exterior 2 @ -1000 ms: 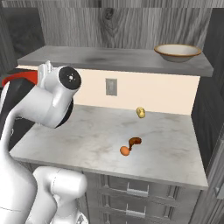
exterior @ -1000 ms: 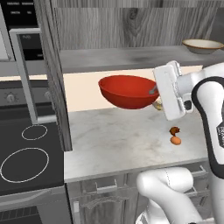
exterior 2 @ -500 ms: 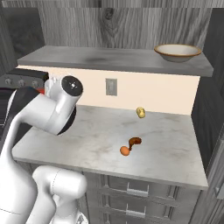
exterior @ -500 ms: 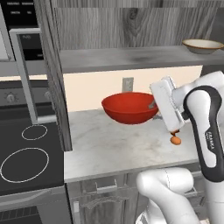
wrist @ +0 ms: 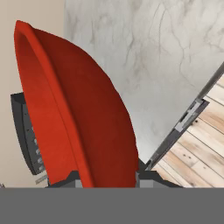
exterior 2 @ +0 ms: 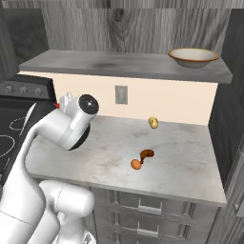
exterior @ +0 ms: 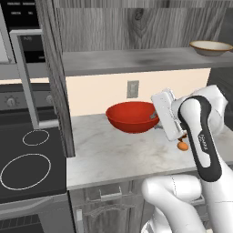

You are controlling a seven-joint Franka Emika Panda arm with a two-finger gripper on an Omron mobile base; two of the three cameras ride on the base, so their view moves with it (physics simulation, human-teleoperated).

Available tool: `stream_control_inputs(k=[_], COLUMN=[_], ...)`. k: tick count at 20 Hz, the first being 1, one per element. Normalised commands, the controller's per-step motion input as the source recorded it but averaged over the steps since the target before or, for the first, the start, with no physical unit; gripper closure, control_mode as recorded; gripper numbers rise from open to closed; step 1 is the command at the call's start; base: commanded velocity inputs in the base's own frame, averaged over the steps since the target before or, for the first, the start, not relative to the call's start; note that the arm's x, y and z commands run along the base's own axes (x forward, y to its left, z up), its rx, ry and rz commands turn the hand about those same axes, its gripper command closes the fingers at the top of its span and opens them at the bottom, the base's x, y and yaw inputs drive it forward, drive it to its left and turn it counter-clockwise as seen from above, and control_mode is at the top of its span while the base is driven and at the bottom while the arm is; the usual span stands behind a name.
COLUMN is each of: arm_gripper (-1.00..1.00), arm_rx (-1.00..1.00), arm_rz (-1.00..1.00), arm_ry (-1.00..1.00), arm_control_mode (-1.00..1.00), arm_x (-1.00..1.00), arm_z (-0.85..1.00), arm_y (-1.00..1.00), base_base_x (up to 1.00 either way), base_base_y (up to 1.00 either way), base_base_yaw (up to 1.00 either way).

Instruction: Pick both bowls and place them on the counter. Then place the egg in one bowl and place the chicken drumstick in the other bowl.

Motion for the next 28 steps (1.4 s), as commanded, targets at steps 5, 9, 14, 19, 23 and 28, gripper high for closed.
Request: stream_control_inputs(k=[5,9,14,19,23,28], arm_gripper=[1.0,1.0,1.0,1.0,1.0,1.0], arm_rx=[-0.02,-0.02,-0.02,0.0,0.0,0.0], arm_rz=[0.0,0.03,0.04,0.11,0.06,0.01], arm_ry=[0.0,0.0,0.01,0.01,0.03,0.08], arm_control_mode=[-1.0,-1.0,-1.0,-1.0,-1.0,-1.0], arm_x=[0.52,0.53,0.49,0.52,0.6,0.52], arm_z=[-0.46,-0.51,-0.52,-0.49,-0.42,-0.28], arm_y=[-0.11,-0.14,-0.05,-0.08,-0.01,-0.05], base_base_x=[0.0,0.0,0.0,0.0,0.0,0.0], base_base_y=[0.0,0.0,0.0,0.0,0.0,0.0], base_base_yaw=[0.0,0.0,0.0,0.0,0.0,0.0])
